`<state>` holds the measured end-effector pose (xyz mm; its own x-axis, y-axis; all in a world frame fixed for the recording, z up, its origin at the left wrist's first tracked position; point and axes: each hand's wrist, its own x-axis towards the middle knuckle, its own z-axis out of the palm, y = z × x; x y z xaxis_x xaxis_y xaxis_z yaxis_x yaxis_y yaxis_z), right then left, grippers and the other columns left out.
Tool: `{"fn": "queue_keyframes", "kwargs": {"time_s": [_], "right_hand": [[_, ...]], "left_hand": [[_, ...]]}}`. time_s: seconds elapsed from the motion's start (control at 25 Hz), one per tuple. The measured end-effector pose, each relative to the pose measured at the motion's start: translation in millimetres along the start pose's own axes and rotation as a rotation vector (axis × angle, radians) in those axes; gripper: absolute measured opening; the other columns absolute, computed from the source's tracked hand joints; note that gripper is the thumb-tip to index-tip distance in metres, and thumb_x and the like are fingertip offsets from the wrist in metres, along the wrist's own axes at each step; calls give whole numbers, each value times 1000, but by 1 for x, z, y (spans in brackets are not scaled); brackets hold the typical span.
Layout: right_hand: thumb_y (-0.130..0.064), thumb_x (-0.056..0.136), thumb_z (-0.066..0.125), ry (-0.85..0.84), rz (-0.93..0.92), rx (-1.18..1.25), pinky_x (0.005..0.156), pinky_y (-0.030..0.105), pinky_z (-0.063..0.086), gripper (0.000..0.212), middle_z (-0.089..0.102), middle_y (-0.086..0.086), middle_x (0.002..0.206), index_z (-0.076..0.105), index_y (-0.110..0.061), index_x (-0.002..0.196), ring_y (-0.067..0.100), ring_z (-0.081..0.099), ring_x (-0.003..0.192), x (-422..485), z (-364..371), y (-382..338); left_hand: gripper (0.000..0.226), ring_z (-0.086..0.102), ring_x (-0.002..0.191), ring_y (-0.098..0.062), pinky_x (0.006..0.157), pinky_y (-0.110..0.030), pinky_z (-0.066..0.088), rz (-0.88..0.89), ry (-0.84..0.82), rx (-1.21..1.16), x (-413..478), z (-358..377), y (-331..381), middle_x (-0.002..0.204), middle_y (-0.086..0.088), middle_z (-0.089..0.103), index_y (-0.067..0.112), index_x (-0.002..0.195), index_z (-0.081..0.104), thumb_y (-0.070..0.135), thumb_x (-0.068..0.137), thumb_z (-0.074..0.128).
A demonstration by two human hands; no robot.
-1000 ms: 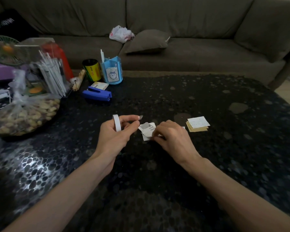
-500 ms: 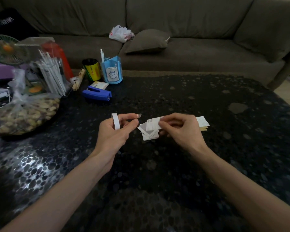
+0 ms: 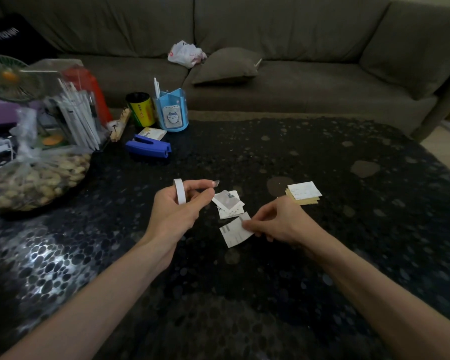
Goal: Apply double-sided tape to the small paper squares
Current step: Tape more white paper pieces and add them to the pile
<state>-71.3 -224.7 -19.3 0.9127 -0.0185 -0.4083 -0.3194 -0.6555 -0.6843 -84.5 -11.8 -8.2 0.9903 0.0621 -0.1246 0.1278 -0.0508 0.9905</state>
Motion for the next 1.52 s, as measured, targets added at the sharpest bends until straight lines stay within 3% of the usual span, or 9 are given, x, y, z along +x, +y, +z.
{"fn": "queue_keyframes", "kwargs": {"time_s": [0.24,0.44,0.56,0.64,0.8,0.92,1.16,1.4,1.52], "right_hand": [[-34,92,80,18,44,-135,55,22,50,22,73,-4,68,72,-18,79,2,57,41,1,10,-1],[-39,87,83,83,13,-224,66,24,48,23,70,-5,82,69,-22,80,5,64,75,-1,7,-3],[-28,92,80,148,-156,88,71,25,52,8,74,-7,89,74,-28,97,4,69,78,-3,6,-5],[-19,95,74,34,-228,347,78,29,55,16,78,-7,97,79,-31,104,7,74,85,-7,6,-7],[-8,93,69,-106,-272,454,91,34,53,29,79,-11,107,84,-32,98,17,73,108,-8,11,-8],[-10,93,71,-89,-271,501,90,36,51,21,80,-6,102,85,-26,95,21,73,107,-7,9,-6],[-23,92,78,-78,-279,511,82,31,49,7,80,2,103,84,-19,95,13,71,93,-9,9,-5],[-18,92,79,-22,-224,457,82,27,50,12,80,-9,102,84,-28,96,5,75,91,-7,7,-5],[-16,93,77,-80,-279,445,80,23,50,18,79,-14,108,83,-31,99,7,74,102,-9,7,-7]], "left_hand": [[13,44,54,-5,50,-19,36,-32,-45,12,0,1,-1,56,13,55,30,101,81,22,93,74],[12,38,52,-4,49,-19,33,-87,-119,-3,-1,1,-3,56,10,50,26,104,80,23,94,74],[14,35,52,-6,50,-22,29,-176,-182,-25,0,1,-2,57,7,48,23,106,79,23,94,73],[14,36,51,-6,49,-21,29,-219,-219,-18,0,1,-3,57,6,49,22,107,79,21,95,73],[15,34,49,-4,45,-19,28,-205,-267,-2,1,0,-7,57,6,46,22,108,80,17,96,71],[16,34,48,-4,43,-18,28,-196,-265,1,3,0,-9,56,7,45,22,108,80,17,97,70],[16,34,47,-4,43,-18,29,-191,-256,17,3,0,-10,54,8,45,23,107,80,16,97,70],[16,35,48,-4,43,-17,30,-206,-255,15,2,0,-7,55,7,46,22,107,80,15,97,69],[17,35,46,-4,42,-17,29,-202,-260,8,2,1,-8,54,8,46,23,107,80,14,97,70]]}}
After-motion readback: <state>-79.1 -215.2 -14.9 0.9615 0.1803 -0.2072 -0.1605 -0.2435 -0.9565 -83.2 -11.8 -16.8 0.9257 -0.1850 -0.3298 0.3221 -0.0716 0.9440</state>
